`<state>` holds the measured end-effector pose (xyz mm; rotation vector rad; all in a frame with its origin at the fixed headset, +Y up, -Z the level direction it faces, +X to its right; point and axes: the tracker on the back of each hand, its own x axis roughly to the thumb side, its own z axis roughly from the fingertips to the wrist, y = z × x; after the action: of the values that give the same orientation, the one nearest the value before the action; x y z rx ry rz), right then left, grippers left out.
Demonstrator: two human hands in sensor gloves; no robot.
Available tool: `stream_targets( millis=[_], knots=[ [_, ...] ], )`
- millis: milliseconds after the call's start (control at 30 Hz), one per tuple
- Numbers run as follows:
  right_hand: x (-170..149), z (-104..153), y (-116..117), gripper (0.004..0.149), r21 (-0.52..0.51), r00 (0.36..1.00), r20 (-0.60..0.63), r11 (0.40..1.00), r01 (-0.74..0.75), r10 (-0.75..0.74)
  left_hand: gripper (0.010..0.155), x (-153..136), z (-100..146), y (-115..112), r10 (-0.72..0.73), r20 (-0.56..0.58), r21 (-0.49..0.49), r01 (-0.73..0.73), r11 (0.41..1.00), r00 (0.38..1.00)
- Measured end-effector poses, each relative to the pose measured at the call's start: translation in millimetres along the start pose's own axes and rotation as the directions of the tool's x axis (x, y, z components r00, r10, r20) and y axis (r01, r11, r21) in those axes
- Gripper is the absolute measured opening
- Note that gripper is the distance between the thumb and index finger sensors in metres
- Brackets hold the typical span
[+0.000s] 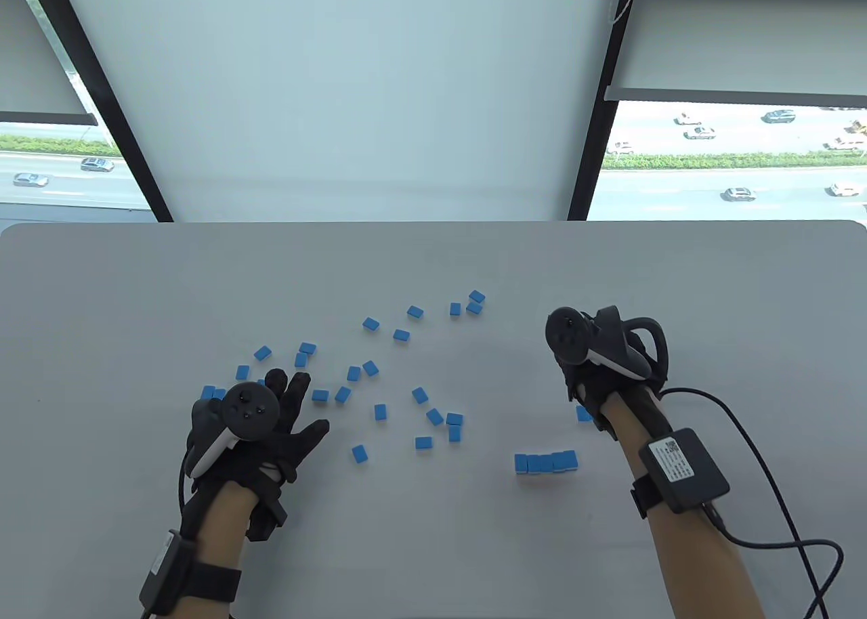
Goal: Build mahjong tile wall
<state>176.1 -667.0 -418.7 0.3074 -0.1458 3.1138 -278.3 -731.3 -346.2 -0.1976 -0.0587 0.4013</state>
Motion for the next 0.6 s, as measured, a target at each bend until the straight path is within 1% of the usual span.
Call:
stream_targets(
  millis=[33,133,267,333,400,467,600],
  knots=[
    [-3.7,9.7,1.5,0.057,-0.021,1.000,-0.014,1.000,0.017,-0.017,0.083,0.0,-0.4,-0.2,-0.002,-0.001,-0.003,0.002,1.000,1.000],
    [-13.1,26.3,8.5,0.057,-0.060,0.998,-0.048,0.997,0.046,-0.048,0.083,0.0,-1.1,-0.8,-0.001,-0.003,-0.009,0.001,1.000,1.000],
    [-22.9,37.0,22.4,0.056,-0.065,0.992,-0.079,0.993,0.097,-0.102,0.083,0.6,-1.1,-1.2,-0.003,-0.004,-0.014,0.003,1.000,1.000],
    [-26.2,39.8,30.5,0.056,-0.032,0.991,-0.089,0.995,0.094,-0.096,0.083,0.6,-1.2,-1.6,-0.003,-0.006,-0.019,0.002,1.000,1.000],
    [-29.3,41.0,36.7,0.056,0.005,0.993,-0.103,0.998,0.057,-0.056,0.083,0.6,-1.2,-1.8,-0.002,-0.009,-0.022,0.002,1.000,1.000],
    [-32.4,41.9,44.8,0.056,0.092,0.991,-0.131,0.995,0.030,-0.018,0.083,0.6,-1.2,-1.7,-0.001,-0.010,-0.024,0.001,1.000,1.000],
    [-34.1,43.4,56.1,0.055,0.157,0.991,-0.133,0.987,0.024,-0.003,0.083,1.0,-1.1,-2.3,-0.003,-0.009,-0.026,0.003,1.000,1.000]
  ],
)
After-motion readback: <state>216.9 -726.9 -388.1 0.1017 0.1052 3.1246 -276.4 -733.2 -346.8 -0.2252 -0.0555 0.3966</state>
